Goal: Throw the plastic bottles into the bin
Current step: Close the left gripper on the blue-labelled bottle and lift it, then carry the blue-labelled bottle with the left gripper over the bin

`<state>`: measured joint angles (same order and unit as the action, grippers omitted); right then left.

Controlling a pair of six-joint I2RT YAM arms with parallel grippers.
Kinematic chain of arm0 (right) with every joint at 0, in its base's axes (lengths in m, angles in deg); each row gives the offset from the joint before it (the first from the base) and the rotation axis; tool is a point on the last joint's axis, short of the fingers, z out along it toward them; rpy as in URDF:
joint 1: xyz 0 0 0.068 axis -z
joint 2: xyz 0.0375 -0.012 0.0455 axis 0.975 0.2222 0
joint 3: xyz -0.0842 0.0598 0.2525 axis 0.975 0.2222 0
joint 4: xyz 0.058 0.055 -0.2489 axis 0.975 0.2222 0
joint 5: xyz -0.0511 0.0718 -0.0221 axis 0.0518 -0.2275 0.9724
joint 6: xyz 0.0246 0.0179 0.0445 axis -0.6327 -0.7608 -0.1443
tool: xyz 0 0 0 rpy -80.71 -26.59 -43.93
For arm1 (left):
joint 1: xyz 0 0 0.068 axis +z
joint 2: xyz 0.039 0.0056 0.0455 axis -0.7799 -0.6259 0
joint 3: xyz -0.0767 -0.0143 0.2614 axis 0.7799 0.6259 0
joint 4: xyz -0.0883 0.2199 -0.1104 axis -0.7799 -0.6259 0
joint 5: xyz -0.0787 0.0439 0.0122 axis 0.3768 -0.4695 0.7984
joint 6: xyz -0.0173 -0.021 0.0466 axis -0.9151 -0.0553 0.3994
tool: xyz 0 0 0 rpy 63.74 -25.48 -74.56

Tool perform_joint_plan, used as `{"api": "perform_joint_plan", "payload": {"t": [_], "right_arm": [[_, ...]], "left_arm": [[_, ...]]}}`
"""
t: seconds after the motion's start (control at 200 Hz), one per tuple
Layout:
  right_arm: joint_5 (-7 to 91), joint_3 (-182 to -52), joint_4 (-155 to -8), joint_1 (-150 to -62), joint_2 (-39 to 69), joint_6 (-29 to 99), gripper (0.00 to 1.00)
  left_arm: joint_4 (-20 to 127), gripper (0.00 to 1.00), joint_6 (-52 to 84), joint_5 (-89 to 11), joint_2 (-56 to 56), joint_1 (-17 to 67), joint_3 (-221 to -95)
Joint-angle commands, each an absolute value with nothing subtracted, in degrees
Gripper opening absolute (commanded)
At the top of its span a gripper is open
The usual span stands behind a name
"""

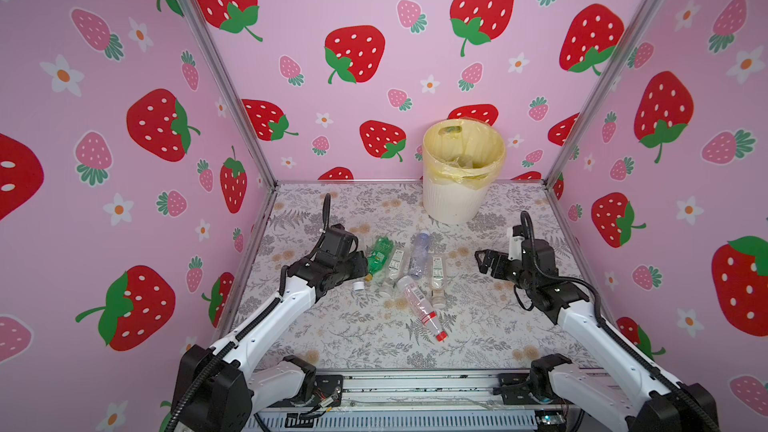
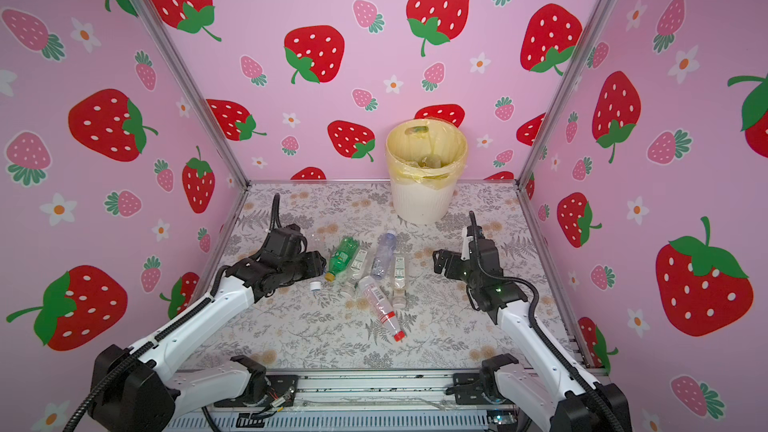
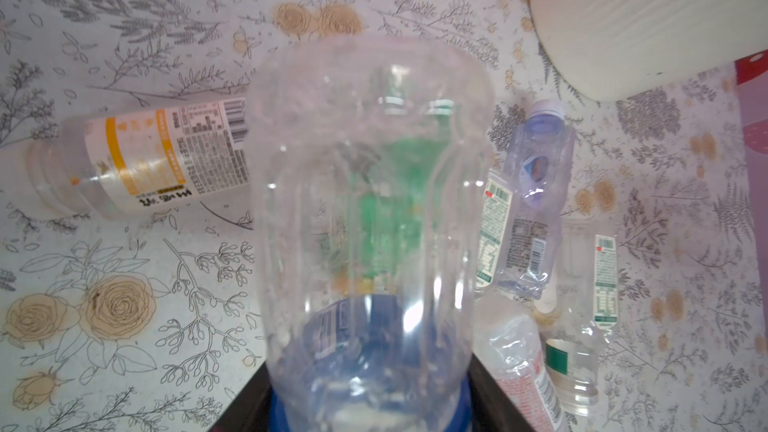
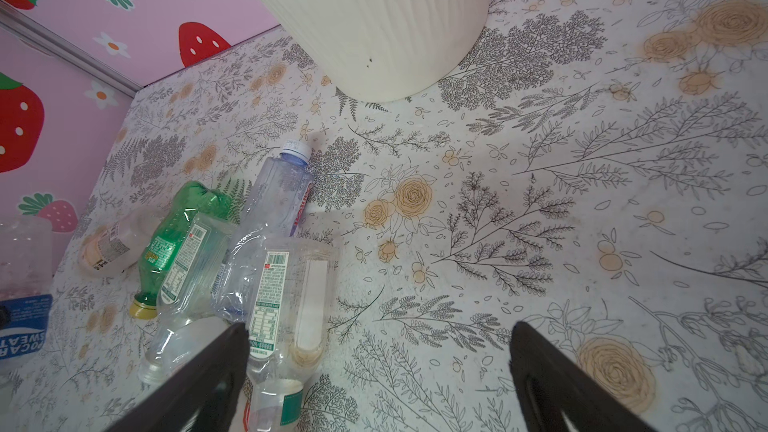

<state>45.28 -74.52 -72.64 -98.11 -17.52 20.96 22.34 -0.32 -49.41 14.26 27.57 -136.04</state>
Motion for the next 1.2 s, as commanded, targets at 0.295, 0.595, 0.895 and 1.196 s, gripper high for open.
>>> {"api": "perform_joint_plan", "payload": {"t": [0.295,0.595,0.895,1.196], "right_arm": [[45.59,-73.68,-72.86,-98.28,-17.96,21.13,0.99],[46.57,-72.25,-73.39,-98.27,-17.95,21.72,0.99],[47.47,-71.84,-73.12,-98.26,-16.96,22.80,0.99],[48.98,-71.88,-72.72,-98.26,-16.24,23.33,0.99]], "left_arm": [[21.73,0.50,0.68,-41.43,7.45,27.35,-151.82],[23.59,0.50,1.78,-35.28,-0.31,27.30,-164.81],[33.45,0.51,3.37,-25.67,-7.41,27.34,-175.82],[46.45,0.51,1.29,-21.29,-11.92,27.30,-180.51]]}}
